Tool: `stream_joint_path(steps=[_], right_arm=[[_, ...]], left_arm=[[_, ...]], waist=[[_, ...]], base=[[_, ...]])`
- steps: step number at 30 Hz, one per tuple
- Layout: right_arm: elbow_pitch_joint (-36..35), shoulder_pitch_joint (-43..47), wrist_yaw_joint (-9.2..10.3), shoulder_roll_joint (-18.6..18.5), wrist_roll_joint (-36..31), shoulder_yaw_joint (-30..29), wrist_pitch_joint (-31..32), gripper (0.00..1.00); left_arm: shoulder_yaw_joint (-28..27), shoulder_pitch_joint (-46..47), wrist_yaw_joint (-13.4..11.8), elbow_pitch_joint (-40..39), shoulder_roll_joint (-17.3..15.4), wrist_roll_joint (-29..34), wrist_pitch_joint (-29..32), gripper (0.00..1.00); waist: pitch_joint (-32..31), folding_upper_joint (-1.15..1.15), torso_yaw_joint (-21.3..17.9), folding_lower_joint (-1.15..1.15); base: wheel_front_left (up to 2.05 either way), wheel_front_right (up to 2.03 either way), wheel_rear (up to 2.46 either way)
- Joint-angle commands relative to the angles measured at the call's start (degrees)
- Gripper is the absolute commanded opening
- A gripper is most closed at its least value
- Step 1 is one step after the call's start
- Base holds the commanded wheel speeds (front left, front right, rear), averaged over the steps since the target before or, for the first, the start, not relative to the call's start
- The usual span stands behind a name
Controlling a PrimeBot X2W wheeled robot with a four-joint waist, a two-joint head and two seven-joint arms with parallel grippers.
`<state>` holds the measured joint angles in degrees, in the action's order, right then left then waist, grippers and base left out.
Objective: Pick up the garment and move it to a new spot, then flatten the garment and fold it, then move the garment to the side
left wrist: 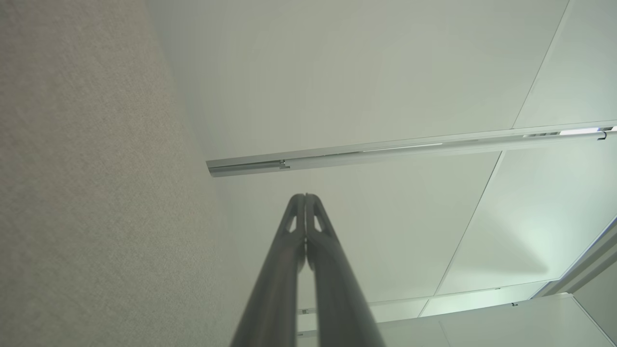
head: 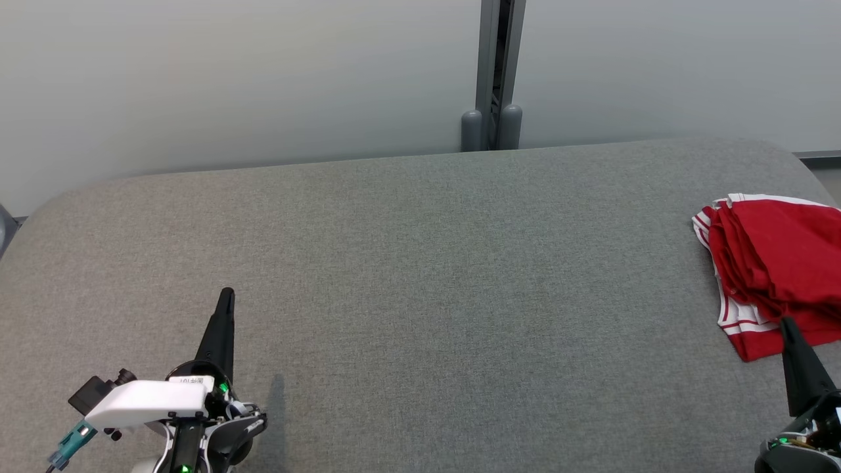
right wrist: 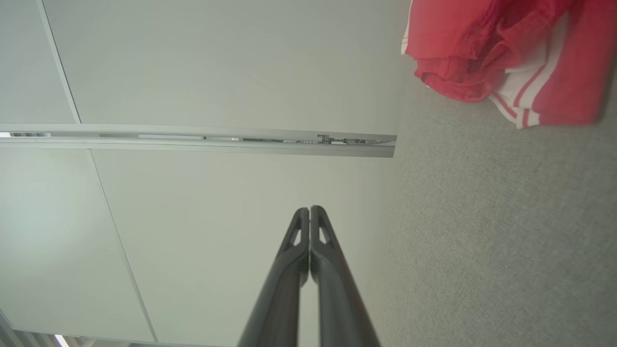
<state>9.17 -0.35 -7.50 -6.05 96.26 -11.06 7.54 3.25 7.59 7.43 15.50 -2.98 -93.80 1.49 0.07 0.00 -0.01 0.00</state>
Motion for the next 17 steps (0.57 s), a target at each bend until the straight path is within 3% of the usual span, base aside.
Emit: stream_joint_path(steps=[1,17], right_arm=[[0.1,-0.4,0.02,-0.1,-0.2,-0.3,0.3,0.0],[0.1,-0.4,0.02,0.1,-0.5,-0.6,0.5,0.0]], left_arm=[[-0.2,1.1,0.2,0.0,-0.2,0.1,0.1,0.0],[-0.3,1.0,0.2,0.0,-0.1,0.2,0.2,0.0]], waist=[[0.0,0.0,0.0,0.0],[0.0,0.0,0.0,0.0]], base=[[0.0,0.0,0.0],[0.0,0.0,0.0]])
